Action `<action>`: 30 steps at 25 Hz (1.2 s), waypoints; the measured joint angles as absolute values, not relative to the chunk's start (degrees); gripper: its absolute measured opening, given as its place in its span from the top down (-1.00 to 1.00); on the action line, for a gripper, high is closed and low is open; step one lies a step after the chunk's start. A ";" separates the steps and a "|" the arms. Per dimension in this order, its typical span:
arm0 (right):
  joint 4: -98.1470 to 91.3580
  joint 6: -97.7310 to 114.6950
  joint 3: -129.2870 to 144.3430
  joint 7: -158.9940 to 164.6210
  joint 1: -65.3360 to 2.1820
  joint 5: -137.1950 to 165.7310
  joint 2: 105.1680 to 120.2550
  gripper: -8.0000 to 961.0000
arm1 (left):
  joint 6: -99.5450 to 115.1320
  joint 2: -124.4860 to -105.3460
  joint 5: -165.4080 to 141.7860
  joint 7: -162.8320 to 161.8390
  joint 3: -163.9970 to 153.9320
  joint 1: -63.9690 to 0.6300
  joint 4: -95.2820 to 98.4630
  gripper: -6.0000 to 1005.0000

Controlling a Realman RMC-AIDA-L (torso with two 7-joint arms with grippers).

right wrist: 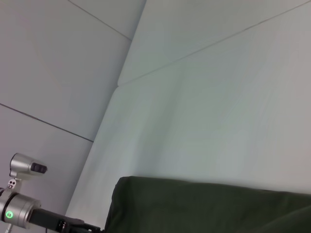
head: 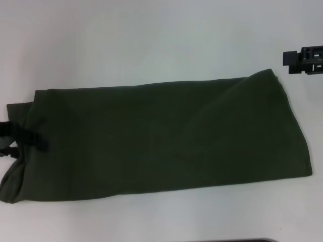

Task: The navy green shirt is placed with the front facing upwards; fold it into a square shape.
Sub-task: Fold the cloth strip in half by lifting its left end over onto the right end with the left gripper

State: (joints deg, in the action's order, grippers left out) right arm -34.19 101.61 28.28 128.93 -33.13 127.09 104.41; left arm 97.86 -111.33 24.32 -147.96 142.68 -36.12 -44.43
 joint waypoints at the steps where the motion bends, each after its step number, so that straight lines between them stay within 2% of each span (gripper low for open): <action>1: -34.19 101.61 28.28 128.91 -33.13 127.09 104.41 -0.52 | 97.79 -111.27 24.01 -148.20 142.66 -36.01 -44.55 -0.62; 13: -34.19 101.60 28.30 128.86 -33.09 127.09 104.41 -0.51 | 97.39 -111.11 23.39 -148.85 142.70 -35.59 -44.67 -0.62; 30: -34.19 101.60 28.22 128.84 -32.94 127.09 104.23 -0.51 | 97.83 -112.13 23.69 -148.60 142.67 -36.99 -44.19 -0.62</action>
